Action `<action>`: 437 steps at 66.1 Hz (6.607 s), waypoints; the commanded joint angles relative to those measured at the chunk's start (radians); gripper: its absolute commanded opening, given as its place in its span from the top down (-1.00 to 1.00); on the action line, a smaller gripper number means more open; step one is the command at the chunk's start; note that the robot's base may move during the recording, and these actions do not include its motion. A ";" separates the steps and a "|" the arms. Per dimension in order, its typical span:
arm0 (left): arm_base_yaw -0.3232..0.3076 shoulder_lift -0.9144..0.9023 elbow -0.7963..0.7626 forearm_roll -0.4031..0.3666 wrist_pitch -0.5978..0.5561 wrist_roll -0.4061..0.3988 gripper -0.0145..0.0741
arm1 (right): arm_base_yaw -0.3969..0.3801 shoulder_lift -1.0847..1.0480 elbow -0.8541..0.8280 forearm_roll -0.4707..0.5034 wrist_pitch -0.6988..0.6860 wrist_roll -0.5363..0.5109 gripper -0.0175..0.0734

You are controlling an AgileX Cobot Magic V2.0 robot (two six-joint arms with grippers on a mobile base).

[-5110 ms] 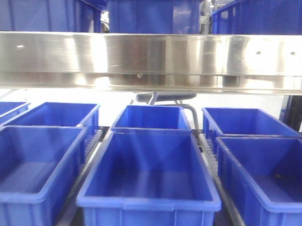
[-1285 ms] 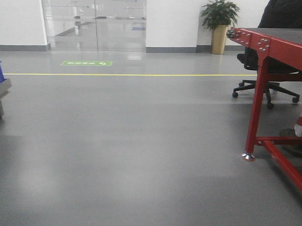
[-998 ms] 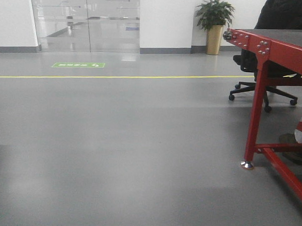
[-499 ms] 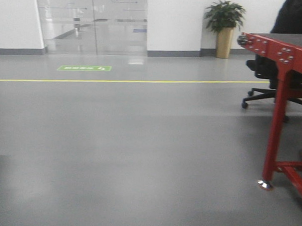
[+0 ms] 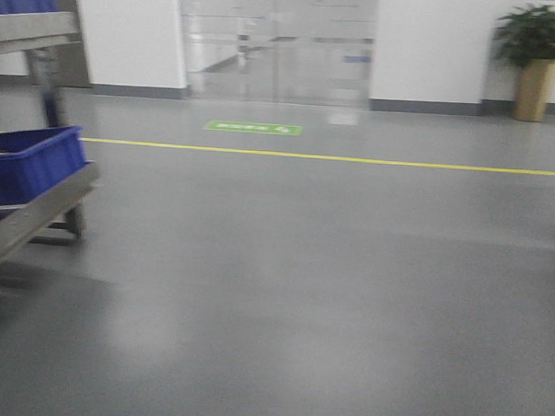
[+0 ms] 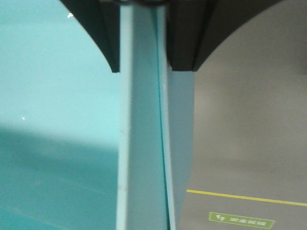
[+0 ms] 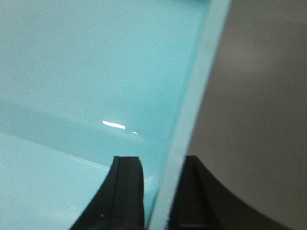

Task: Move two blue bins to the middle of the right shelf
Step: 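Turn the base across the room toward another blue-bin shelf, then drive up to the shelf above the bin with the red bag, then push the held teal bin onto the upper shelf and open both grippers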

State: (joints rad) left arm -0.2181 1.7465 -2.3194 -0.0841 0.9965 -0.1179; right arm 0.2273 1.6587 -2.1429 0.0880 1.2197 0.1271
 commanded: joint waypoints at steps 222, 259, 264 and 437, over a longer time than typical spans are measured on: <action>-0.004 -0.017 -0.017 -0.059 -0.104 -0.016 0.92 | 0.005 -0.017 -0.017 0.028 -0.085 -0.044 0.97; -0.004 0.012 0.031 -0.086 0.038 -0.016 0.92 | 0.004 0.050 -0.017 0.002 -0.167 0.042 0.98; -0.004 0.032 0.072 -0.074 0.032 -0.016 0.92 | 0.004 0.090 -0.017 -0.005 -0.179 0.056 0.98; -0.024 0.074 0.076 0.005 0.163 -0.024 0.92 | 0.003 0.262 -0.050 -0.136 -0.024 0.076 0.20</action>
State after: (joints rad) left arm -0.2376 1.8310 -2.2377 -0.0749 1.1742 -0.1334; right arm 0.2335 1.9205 -2.2003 -0.0502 1.1964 0.2126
